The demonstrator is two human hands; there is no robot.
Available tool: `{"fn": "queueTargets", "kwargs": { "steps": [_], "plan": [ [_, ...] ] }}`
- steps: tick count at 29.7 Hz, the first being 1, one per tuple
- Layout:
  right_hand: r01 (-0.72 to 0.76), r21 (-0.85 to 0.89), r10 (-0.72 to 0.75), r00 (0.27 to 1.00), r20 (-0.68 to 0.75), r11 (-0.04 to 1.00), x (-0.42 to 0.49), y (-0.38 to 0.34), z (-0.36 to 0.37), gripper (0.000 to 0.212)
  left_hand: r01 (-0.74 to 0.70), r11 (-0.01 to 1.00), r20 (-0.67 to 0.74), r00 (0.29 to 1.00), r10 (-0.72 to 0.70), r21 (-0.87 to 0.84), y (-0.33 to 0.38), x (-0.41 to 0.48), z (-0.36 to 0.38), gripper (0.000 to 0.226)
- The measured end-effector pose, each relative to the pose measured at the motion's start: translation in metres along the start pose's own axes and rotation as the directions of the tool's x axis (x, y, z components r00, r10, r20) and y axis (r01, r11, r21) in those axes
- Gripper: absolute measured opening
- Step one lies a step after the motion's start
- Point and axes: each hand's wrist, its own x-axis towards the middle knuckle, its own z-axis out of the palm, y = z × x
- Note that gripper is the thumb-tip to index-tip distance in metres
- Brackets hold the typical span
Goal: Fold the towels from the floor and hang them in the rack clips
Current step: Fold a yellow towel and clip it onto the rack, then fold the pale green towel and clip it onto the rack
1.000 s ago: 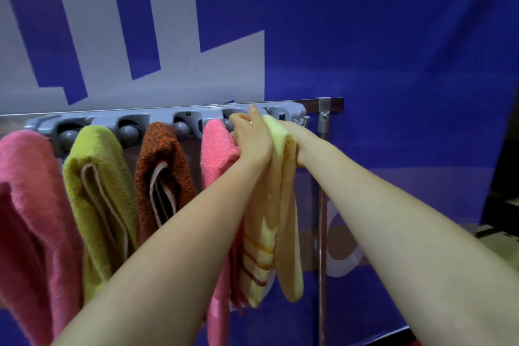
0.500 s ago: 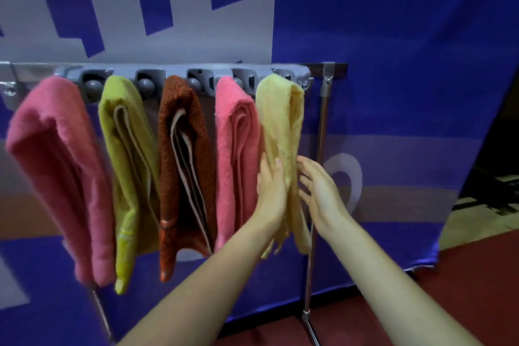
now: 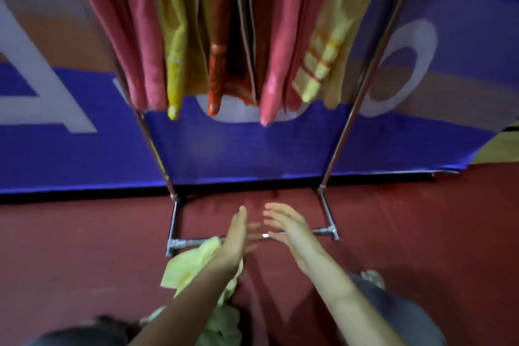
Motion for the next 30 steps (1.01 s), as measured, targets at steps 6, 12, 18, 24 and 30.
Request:
{"fn": "queueTargets", "kwargs": {
  "steps": [6, 12, 18, 24, 30],
  "plan": [
    [-0.278, -0.075, 0.281, 0.959, 0.036, 0.958, 0.009, 0.097, 0.012, 0.017, 0.31, 0.944, -0.164, 0.931, -0.325, -0.11, -0.1, 0.002, -0.072, 0.05],
    [-0.449, -0.12, 0.459, 0.885, 0.081, 0.886, 0.033, 0.177, 0.024, 0.019, 0.525, 0.85, -0.274, 0.813, -0.514, -0.039, -0.196, 0.021, -0.111, 0.051],
    [-0.531, -0.352, 0.568, 0.823, 0.0, 0.771, 0.052, 0.241, 0.009, 0.028, 0.586, 0.798, -0.283, 0.796, -0.535, 0.14, -0.259, 0.037, -0.121, 0.047],
    [-0.554, -0.484, 0.625, 0.78, -0.019, 0.677, 0.045, 0.29, 0.005, 0.027, 0.643, 0.737, -0.296, 0.759, -0.58, 0.206, -0.296, 0.052, -0.125, 0.049],
    [-0.585, -0.468, 0.678, 0.734, 0.041, 0.662, 0.065, 0.304, 0.02, 0.023, 0.693, 0.702, -0.293, 0.714, -0.636, 0.162, -0.305, 0.084, -0.133, 0.044]
  ]
}}
